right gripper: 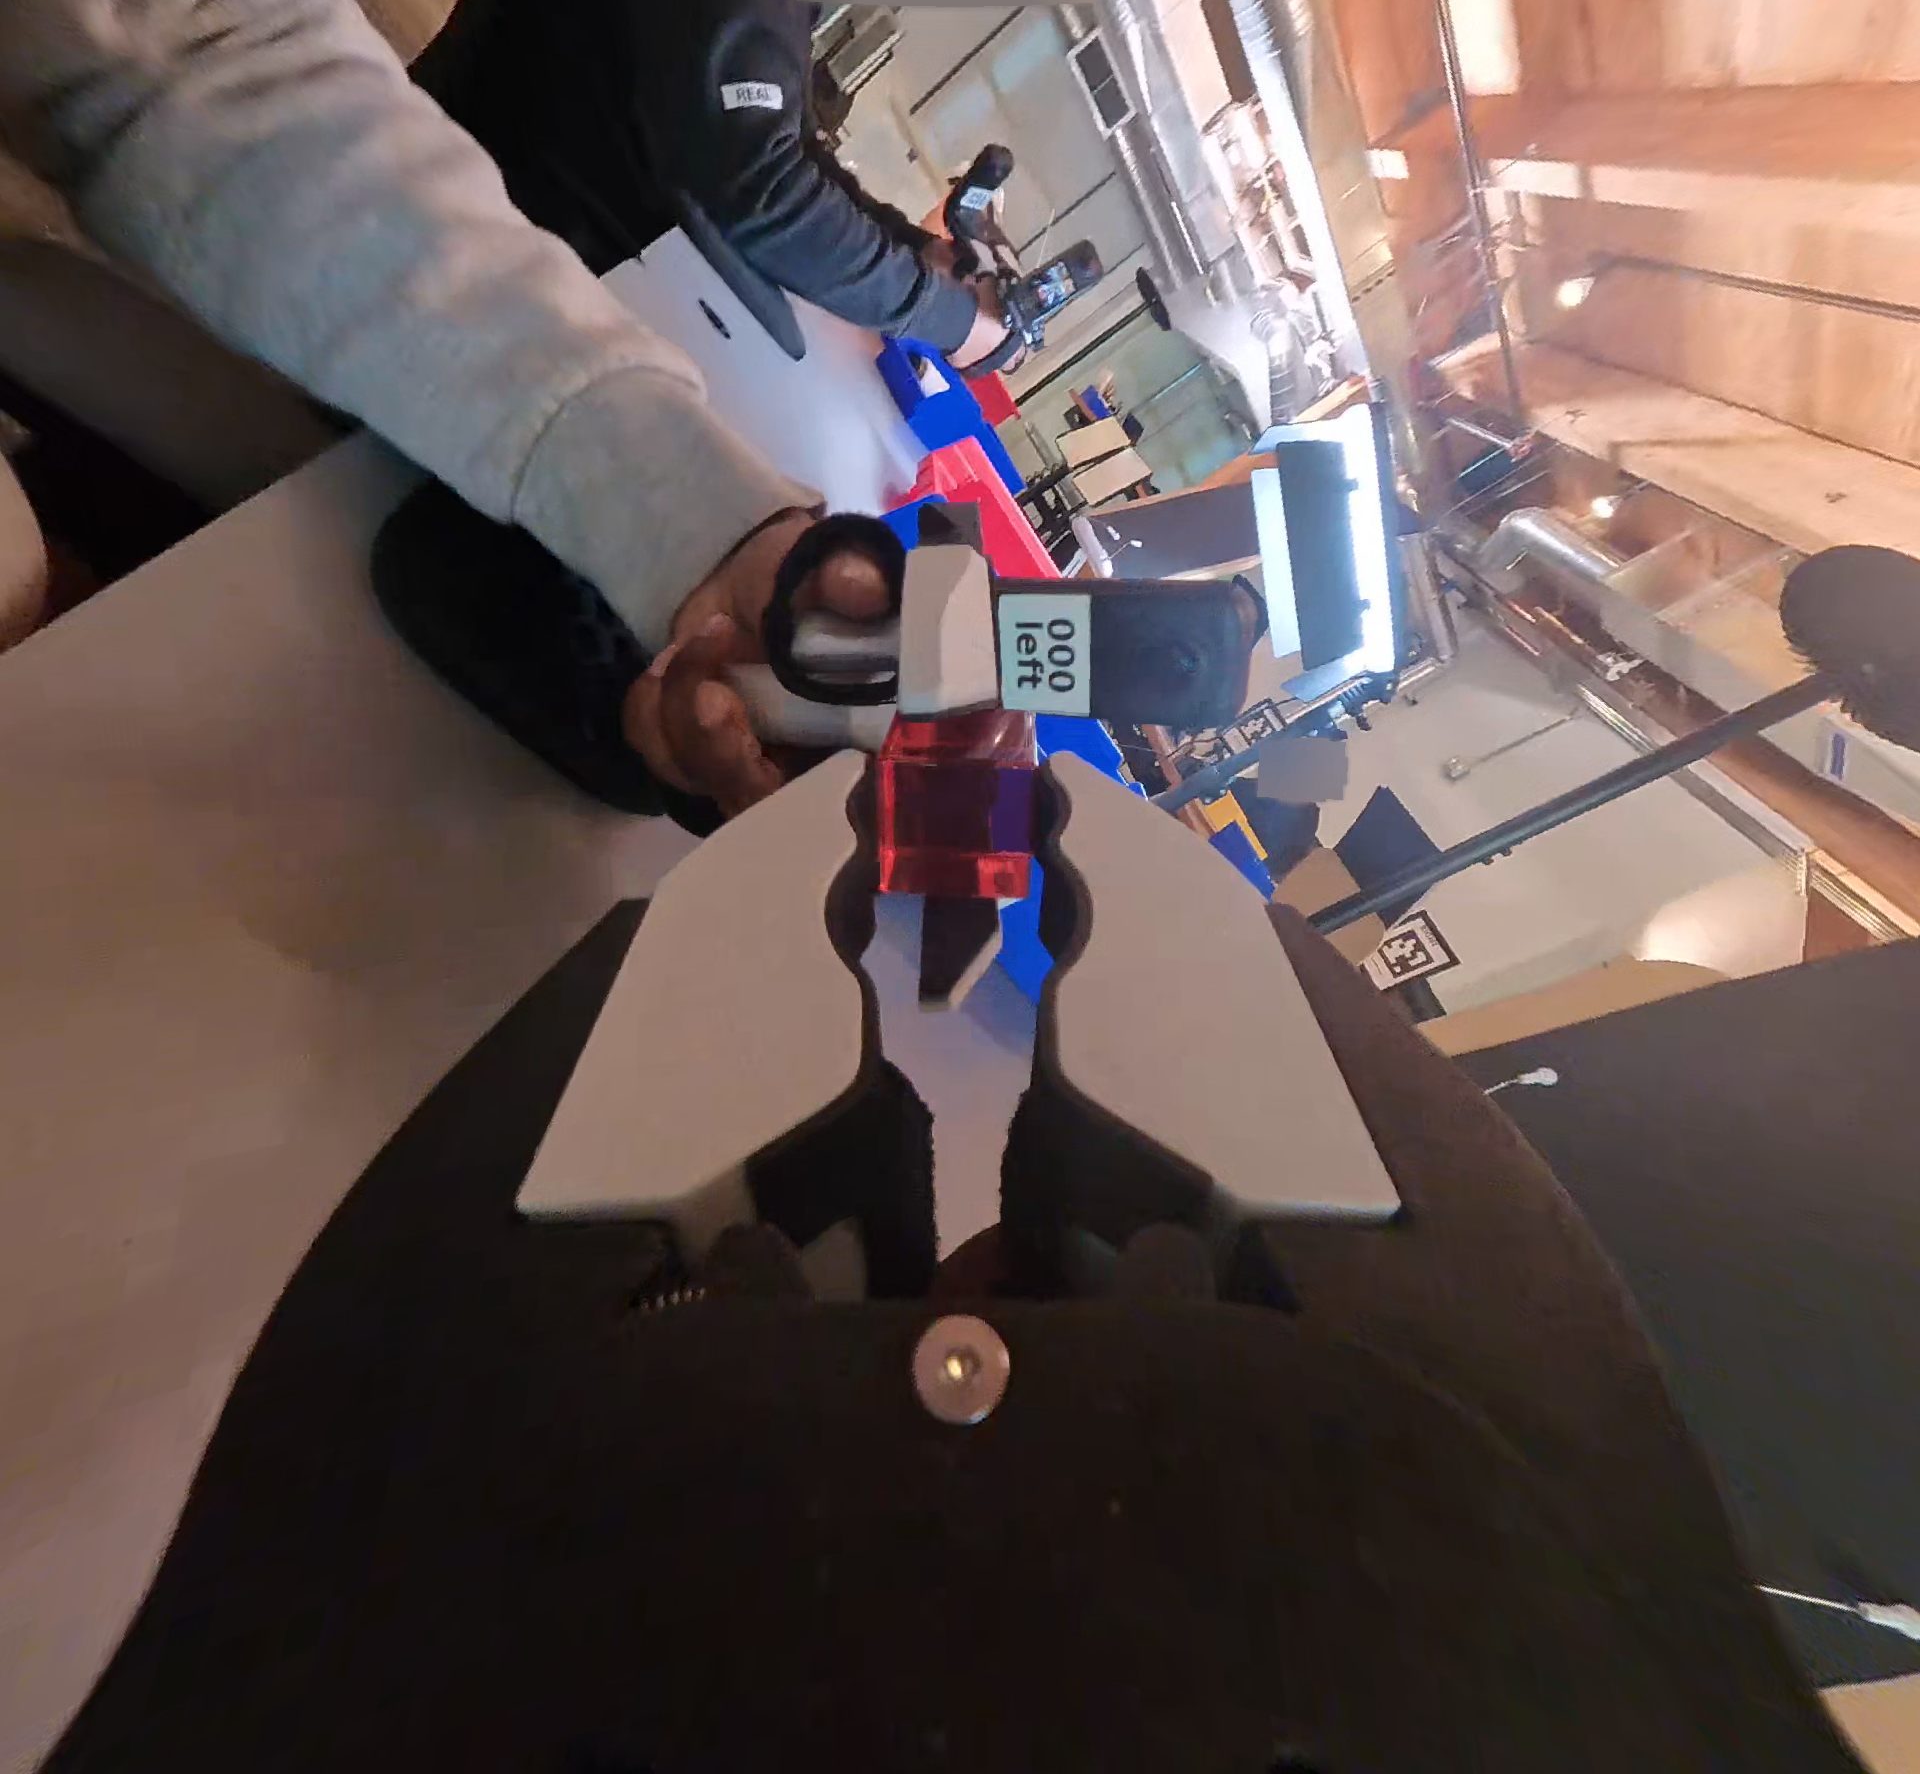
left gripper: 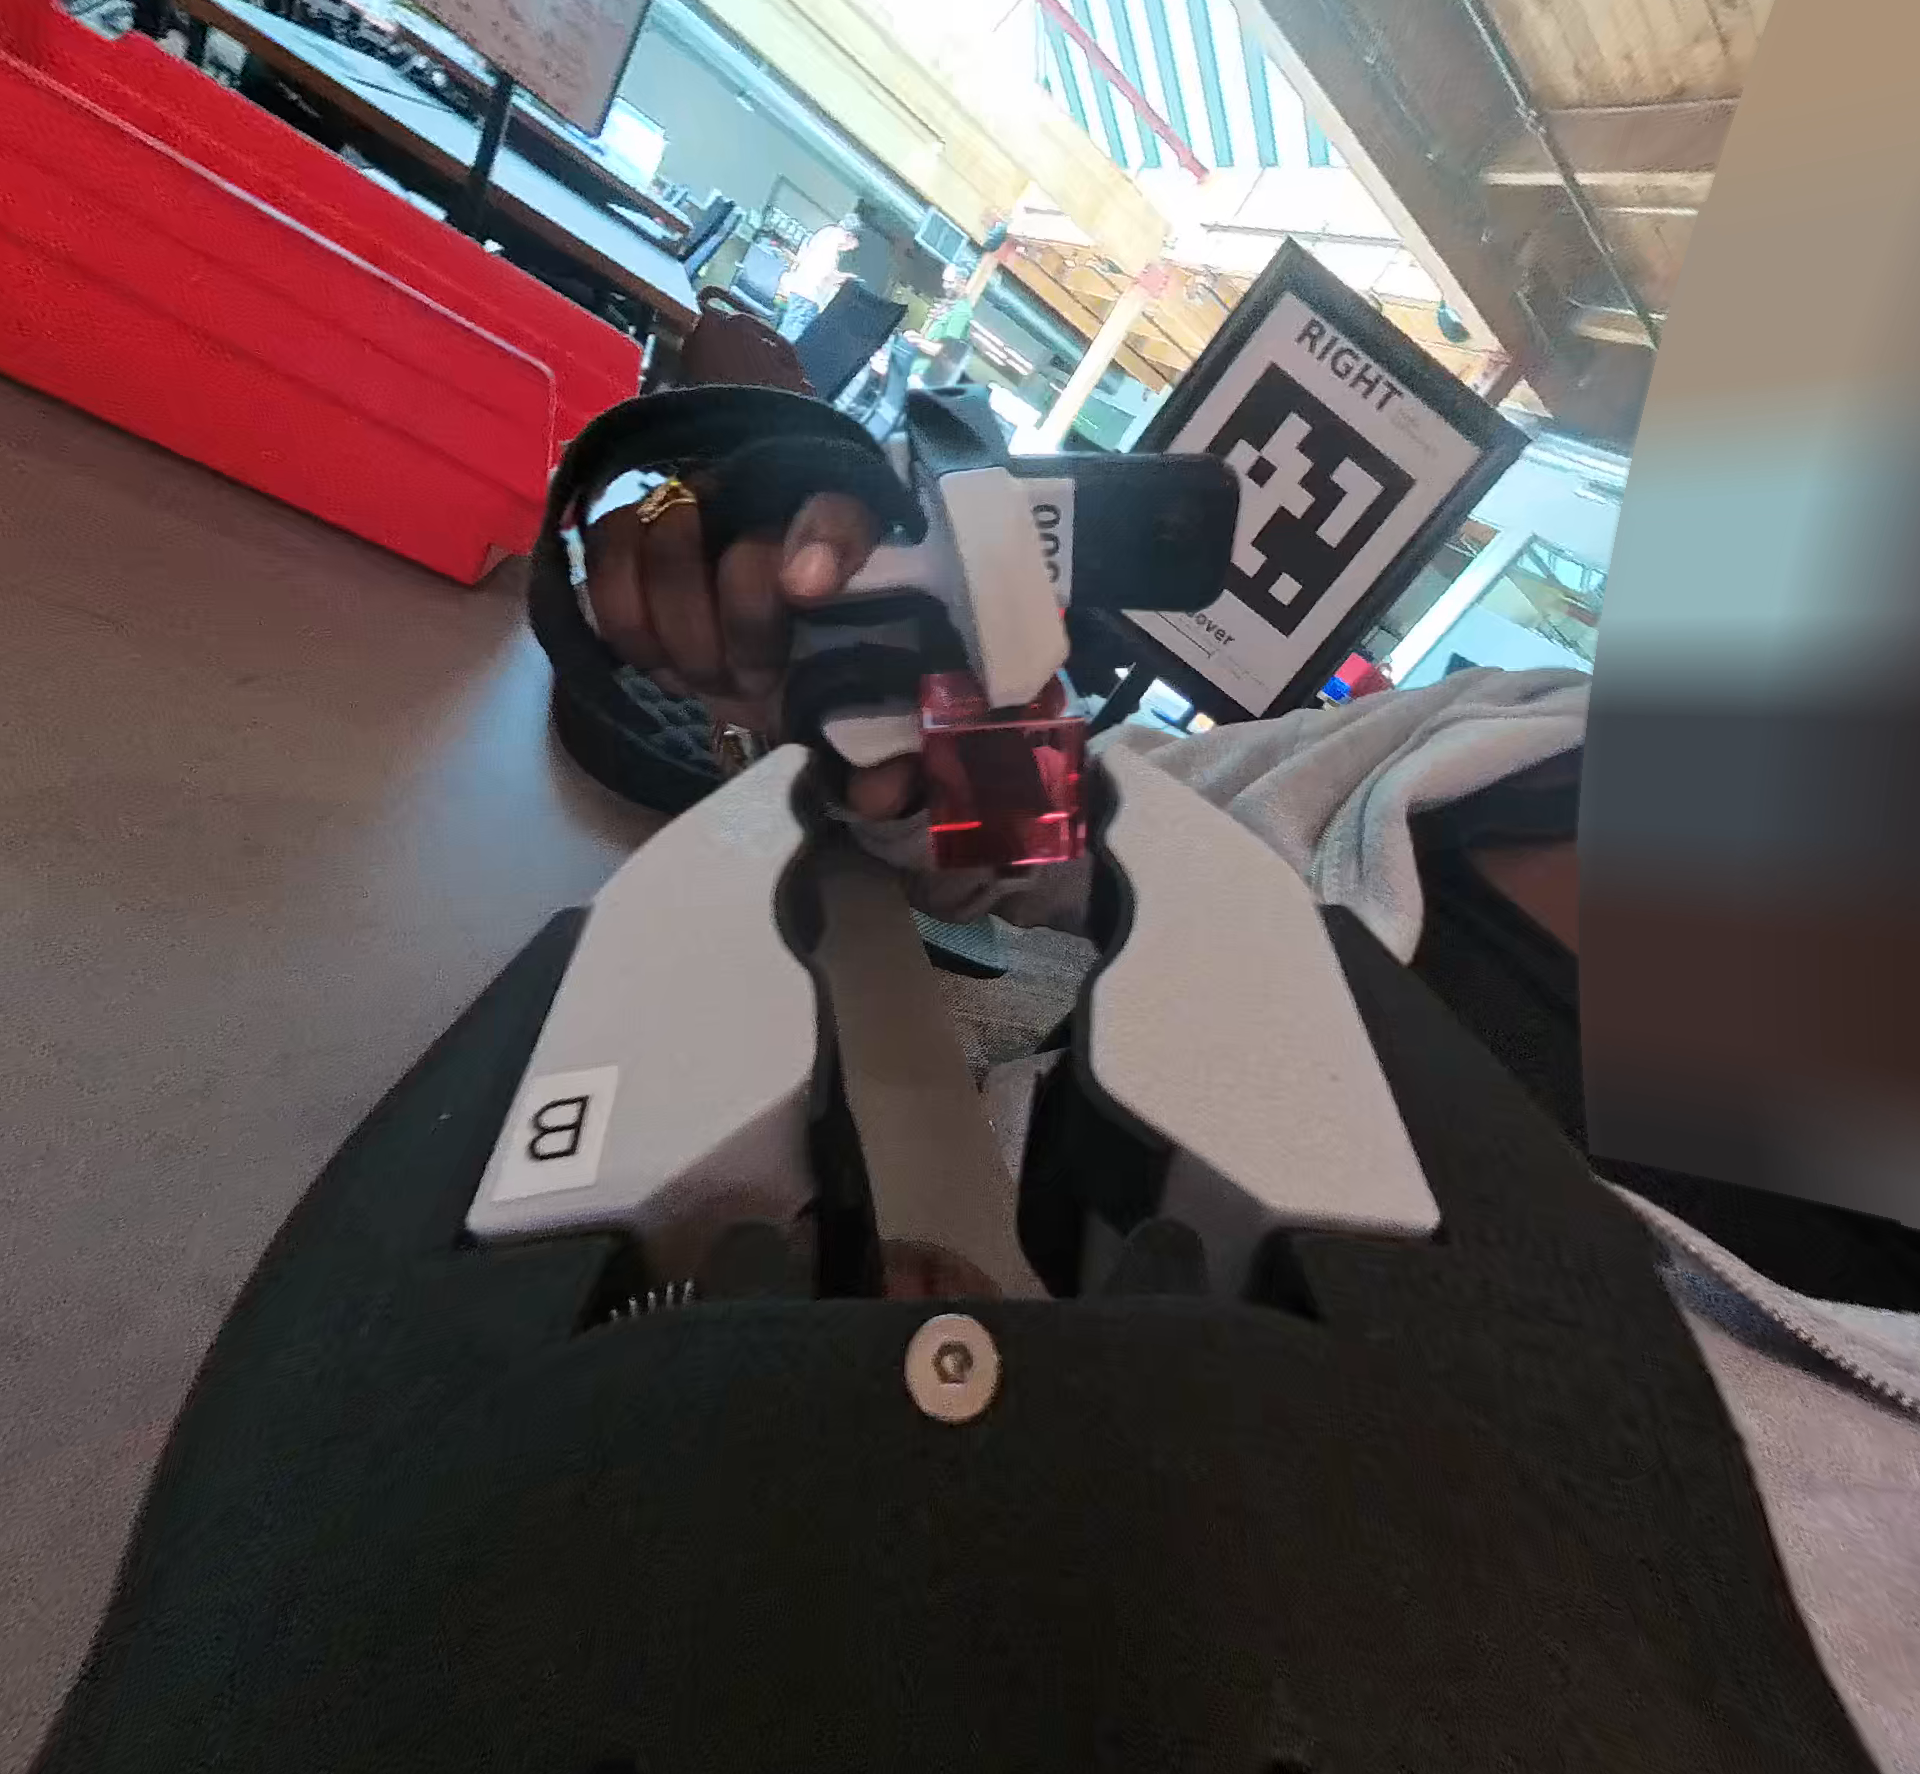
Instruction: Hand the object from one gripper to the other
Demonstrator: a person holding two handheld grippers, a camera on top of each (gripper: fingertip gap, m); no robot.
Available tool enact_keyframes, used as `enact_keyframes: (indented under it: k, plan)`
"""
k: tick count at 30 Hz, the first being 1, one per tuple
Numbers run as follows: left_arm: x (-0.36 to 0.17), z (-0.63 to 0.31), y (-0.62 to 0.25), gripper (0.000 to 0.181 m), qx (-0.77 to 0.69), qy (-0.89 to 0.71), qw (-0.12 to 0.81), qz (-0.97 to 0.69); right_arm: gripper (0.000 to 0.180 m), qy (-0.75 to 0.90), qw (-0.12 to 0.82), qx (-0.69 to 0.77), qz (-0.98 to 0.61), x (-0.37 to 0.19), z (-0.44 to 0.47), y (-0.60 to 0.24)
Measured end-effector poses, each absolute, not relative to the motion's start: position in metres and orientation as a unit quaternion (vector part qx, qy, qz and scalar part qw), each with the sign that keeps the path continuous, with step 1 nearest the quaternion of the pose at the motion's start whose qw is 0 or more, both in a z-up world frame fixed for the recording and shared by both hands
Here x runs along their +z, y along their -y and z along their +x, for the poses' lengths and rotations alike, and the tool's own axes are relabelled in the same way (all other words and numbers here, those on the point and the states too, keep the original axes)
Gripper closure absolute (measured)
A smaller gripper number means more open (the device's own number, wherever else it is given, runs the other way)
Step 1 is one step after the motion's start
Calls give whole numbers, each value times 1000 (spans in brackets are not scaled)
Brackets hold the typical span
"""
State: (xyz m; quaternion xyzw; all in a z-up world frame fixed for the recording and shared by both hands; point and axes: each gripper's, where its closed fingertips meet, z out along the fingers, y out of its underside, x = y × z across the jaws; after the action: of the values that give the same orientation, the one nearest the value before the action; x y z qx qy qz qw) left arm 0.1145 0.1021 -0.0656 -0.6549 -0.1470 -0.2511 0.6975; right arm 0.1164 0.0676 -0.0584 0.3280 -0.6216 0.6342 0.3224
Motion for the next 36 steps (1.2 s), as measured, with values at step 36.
enact_keyframes:
  k: [36]
  plan:
    - [-73,93,-102,153,426,-162,577,-677,152,643,-431,629,-70,-67,110,-65]
